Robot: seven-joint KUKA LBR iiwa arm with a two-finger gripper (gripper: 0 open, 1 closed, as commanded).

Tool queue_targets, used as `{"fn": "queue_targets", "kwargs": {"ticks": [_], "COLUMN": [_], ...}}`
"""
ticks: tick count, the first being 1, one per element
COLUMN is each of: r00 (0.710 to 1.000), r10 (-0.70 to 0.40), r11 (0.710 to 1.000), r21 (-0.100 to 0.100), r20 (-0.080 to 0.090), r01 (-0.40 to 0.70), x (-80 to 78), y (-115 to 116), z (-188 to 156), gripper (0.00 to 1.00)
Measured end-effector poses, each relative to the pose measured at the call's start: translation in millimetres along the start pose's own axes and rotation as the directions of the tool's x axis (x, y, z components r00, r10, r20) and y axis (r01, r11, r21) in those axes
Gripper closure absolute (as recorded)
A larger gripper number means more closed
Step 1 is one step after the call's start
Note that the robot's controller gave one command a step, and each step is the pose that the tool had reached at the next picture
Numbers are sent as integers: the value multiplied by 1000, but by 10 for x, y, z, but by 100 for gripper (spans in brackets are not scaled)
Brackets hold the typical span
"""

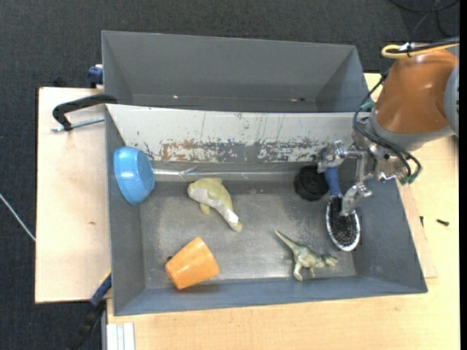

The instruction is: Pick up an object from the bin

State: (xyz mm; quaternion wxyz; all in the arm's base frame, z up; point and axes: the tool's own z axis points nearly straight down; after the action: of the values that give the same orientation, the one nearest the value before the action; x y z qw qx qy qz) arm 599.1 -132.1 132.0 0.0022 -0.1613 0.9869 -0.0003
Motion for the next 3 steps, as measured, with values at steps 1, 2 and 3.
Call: {"fn": "queue_targets", "kwargs": {"ticks": [1, 2, 3], "r00": [990, 990, 986], "r10": [144, 143, 166], "r11": [990, 990, 986], "r21": [-2, -8, -6], "r20": [1, -11, -6], "r01": [-144, -143, -166], "x": [-65, -39, -36], "y": [48, 67, 57], "z": [345, 374, 399], "gripper": [0, 100, 100]}}
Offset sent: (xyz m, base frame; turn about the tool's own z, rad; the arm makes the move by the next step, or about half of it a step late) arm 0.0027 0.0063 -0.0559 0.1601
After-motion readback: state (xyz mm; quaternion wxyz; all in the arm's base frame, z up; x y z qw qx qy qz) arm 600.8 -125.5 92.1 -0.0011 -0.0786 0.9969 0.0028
